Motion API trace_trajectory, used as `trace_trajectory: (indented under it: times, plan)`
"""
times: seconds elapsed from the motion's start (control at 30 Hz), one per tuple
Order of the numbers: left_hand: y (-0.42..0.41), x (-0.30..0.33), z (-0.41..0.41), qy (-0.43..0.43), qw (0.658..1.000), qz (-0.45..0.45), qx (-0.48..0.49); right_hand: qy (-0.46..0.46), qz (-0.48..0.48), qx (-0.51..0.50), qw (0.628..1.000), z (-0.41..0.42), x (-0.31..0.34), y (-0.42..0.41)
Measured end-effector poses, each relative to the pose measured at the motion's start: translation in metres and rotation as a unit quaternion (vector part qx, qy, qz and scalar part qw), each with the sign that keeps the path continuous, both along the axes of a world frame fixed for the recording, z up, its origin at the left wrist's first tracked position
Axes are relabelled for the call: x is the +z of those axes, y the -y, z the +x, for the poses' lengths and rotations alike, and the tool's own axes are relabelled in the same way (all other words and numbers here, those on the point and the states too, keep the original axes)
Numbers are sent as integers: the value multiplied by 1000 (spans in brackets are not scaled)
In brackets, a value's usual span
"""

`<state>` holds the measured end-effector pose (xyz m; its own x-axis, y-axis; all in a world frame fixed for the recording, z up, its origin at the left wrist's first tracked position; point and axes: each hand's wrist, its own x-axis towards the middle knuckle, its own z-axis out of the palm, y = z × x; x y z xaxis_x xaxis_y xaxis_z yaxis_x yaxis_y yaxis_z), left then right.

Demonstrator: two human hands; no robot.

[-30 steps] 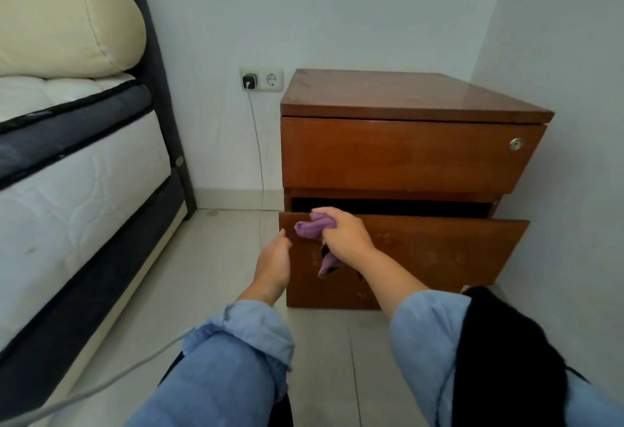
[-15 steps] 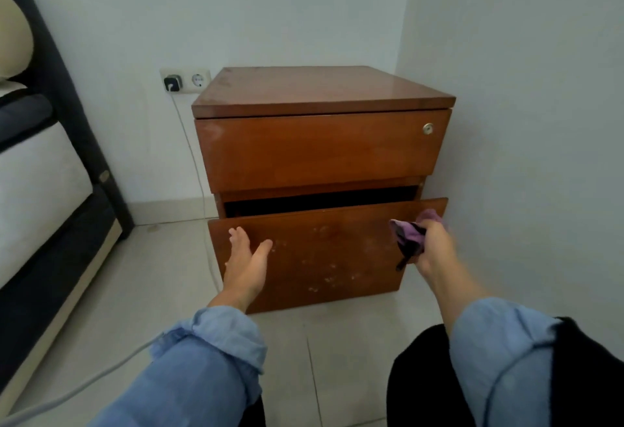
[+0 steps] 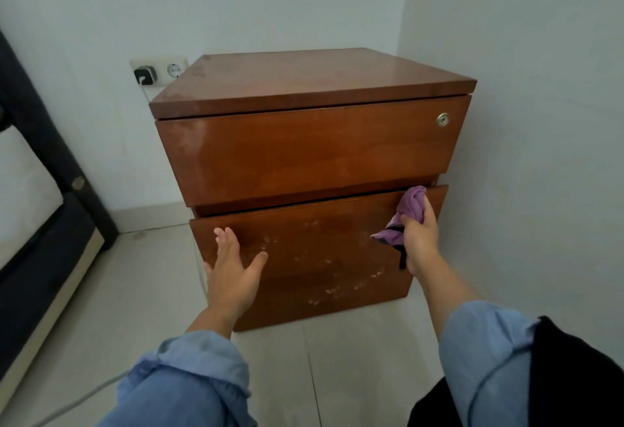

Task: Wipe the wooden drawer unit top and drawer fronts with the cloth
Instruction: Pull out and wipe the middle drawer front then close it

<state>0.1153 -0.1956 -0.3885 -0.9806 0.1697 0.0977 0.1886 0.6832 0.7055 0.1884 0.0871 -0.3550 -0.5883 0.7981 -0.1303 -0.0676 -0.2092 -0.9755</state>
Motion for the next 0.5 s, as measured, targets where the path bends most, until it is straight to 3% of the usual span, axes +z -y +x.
trace_trajectory:
  times: [0.1,0.37,0.5]
  plan:
    - [-4,-5,-12,-23,999,-25,0,-2,4,-2,1000,-15,-6,-4]
    - [-18,-10,-15,-38,998,-43,23,-35,19,-152,988,-45,-18,16]
    - [-17,-8,-13,-35,998,-40,22,3,59,-138,989,-50,-24,47]
